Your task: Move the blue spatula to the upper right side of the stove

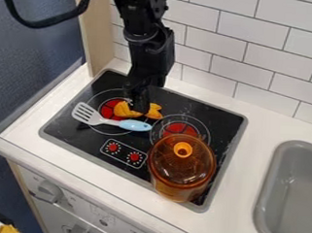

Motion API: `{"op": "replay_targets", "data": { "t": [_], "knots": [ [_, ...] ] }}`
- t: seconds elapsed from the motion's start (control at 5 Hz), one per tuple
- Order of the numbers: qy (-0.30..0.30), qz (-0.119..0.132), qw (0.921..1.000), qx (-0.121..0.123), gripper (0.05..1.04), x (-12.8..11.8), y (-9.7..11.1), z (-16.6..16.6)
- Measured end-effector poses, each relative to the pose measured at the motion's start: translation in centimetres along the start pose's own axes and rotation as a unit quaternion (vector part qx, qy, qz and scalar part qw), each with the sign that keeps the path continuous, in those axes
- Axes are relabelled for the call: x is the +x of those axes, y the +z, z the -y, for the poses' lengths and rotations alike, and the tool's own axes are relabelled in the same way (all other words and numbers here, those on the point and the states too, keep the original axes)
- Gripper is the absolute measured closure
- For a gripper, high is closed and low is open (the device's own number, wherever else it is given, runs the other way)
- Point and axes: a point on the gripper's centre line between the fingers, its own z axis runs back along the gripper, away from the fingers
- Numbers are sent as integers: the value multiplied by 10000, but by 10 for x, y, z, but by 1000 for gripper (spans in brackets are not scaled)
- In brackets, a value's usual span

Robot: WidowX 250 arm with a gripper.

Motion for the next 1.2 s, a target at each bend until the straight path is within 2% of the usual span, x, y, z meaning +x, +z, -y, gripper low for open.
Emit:
{"op": "replay_targets", "data": {
  "t": [0.2,1.0,1.2],
  "knots": [
    [10,-3,9999,-153,83,-1,-8,5],
    [12,-2,9998,-199,83,-1,-10,7],
    [-91,-26,9992,-391,83,-3,-17,12]
  ]
}}
